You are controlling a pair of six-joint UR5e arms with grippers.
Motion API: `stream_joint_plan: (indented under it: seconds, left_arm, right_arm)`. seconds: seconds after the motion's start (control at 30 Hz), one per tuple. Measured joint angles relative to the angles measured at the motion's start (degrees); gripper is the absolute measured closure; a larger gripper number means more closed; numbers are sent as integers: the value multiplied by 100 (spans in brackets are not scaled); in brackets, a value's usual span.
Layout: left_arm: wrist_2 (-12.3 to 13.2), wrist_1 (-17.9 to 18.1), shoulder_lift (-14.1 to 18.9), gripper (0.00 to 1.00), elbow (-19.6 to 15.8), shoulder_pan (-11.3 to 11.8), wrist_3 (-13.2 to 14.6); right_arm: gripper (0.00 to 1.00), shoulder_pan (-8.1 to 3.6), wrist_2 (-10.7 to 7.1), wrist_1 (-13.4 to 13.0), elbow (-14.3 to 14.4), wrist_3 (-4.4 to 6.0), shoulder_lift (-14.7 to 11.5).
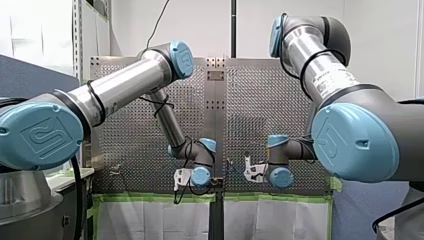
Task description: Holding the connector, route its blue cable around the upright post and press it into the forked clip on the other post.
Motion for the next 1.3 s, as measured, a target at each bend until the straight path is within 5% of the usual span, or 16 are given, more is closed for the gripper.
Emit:
stream_joint_plan:
  seconds: [0.37, 0.63, 0.9, 1.3]
  left_arm:
    - [-33, 0, 2, 1, -3, -9, -586]
    - [-40, 59, 30, 1, -191, -66, -903]
    - [106, 484, 33, 1, -588, -68, -873]
    - [164, 1053, 40, 1, -639, 86, -1126]
  right_arm:
    - [66, -68, -492, -2, -8, 117, 20]
    - [66, -74, -513, 9, -13, 64, 31]
    - [66, -67, -506, 10, -15, 45, 36]
    - [66, -46, -483, 30, -15, 37, 44]
